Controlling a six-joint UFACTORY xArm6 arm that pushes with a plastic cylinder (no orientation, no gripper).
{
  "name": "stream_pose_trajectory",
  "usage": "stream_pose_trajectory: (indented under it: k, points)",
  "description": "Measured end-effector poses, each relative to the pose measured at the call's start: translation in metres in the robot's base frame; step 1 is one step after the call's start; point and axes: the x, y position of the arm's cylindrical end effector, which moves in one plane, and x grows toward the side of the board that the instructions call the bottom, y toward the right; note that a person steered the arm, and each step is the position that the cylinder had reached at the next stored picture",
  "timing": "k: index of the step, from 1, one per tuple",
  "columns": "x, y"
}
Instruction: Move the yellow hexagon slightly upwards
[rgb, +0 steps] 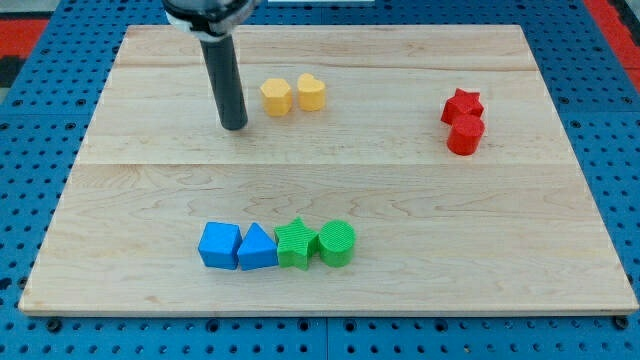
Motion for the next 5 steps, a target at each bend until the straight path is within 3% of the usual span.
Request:
stream_pose_trajectory:
  k: [1, 5]
  points:
    - [0.003, 0.035]
    - [-0.03, 0.041]
